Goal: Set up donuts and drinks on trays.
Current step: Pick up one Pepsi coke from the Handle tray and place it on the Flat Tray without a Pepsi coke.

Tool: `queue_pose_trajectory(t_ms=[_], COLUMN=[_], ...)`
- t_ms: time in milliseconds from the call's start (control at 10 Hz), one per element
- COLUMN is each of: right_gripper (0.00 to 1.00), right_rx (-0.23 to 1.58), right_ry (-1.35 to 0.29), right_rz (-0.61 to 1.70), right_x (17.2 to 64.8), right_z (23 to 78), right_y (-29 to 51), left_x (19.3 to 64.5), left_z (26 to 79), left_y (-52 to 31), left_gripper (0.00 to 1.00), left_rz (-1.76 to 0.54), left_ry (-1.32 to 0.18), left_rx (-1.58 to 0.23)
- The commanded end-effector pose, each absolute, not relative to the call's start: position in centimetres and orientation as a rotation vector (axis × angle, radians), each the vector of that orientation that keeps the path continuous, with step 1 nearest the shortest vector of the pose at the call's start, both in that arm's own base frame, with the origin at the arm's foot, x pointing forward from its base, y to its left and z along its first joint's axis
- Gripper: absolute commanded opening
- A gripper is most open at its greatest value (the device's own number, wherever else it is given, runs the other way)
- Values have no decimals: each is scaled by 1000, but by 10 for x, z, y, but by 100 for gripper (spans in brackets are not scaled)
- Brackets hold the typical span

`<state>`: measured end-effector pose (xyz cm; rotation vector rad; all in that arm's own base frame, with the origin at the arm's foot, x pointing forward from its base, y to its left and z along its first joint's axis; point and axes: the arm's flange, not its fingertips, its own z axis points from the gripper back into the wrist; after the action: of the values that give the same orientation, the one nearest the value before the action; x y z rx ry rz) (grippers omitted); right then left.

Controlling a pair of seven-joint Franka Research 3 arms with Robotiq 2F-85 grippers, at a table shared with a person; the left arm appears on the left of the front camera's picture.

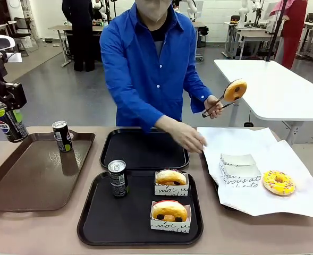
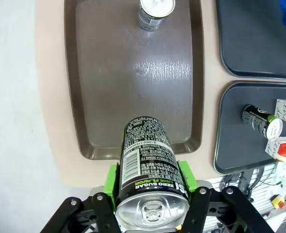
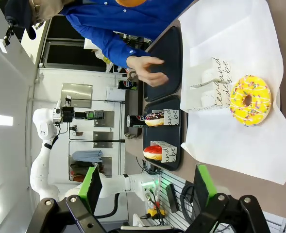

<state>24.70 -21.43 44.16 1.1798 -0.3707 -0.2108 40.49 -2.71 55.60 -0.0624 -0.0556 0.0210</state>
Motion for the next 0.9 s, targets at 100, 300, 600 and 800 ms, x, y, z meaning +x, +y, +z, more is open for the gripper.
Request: queue_pose_trajectory(t_ms=[100,300,600,800], right_gripper=[100,100,100,100], right_rx=[1205,1205,1205,1205], right_ry=[-396,-396,-396,-396], right_rz=[-197,-197,-197,-197], right_x=[249,249,249,249], right_z=[442,442,442,442], right_y=[-215,-215,-215,-215], left_x=[406,405,417,438], left_z=[559,556,546,540], left_y=[-28,-27,-67,-105], left_gripper=[40,59,59,59], left_rz=[17,21,-80,-200], left_ry=[-79,-56,-65,-45], left_rx=[-63,-62,-108,-118])
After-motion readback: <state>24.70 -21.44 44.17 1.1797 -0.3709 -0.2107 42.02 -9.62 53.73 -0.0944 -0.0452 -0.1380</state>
